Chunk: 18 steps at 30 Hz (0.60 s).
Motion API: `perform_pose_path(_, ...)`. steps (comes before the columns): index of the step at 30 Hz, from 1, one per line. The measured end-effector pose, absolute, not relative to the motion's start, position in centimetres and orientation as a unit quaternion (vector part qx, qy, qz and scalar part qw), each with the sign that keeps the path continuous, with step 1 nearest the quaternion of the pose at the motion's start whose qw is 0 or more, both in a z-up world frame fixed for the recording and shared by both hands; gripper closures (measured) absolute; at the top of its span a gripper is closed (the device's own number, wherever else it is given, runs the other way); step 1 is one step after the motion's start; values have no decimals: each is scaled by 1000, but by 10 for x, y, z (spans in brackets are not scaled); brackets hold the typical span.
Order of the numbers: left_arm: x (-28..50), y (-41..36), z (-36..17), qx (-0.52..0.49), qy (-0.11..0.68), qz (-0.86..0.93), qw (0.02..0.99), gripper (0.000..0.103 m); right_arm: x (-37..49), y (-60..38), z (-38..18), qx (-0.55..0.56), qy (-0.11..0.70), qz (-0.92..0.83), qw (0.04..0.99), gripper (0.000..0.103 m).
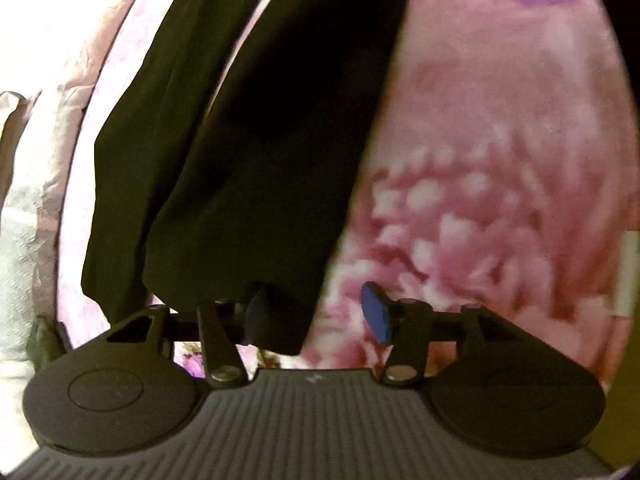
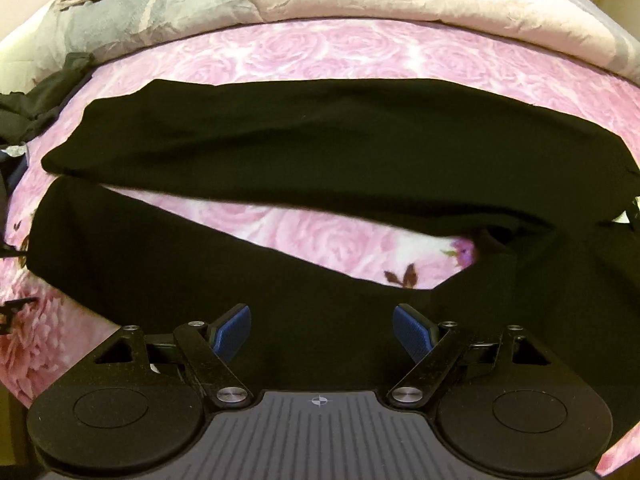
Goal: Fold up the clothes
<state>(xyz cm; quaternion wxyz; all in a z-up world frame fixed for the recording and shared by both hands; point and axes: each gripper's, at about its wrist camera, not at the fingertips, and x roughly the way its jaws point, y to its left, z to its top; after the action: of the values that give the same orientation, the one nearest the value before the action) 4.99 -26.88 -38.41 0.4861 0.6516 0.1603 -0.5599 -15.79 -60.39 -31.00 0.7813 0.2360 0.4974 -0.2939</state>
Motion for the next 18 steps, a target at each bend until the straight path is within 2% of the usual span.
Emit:
perform_pose_path(1,50,-270,-384,652,164,-559,486,53,-160,-601,-308,232,498,-299,780,22)
perform_pose_path(3,51,-273,-383,652,173,-557,485,77,-167,-597,-303,230,495,-315,776,22)
perform_pose_path(4,51,-274,-384,655,173,-553,486,97,-172,-594,-300,234,491,-326,773,22)
perform_pose_path(8,46,-271,-378,658,175,-531,505,102,-200,-589,-296,280,479,-367,747,22)
perform_pose_path(14,45,-257,-357,644,199,-507,537,103,-243,-583,-295,330,466,-400,717,22)
perform_pose_path(18,18,-204,-333,658,238,-492,518,103,-269,-581,-295,332,463,-403,717,22)
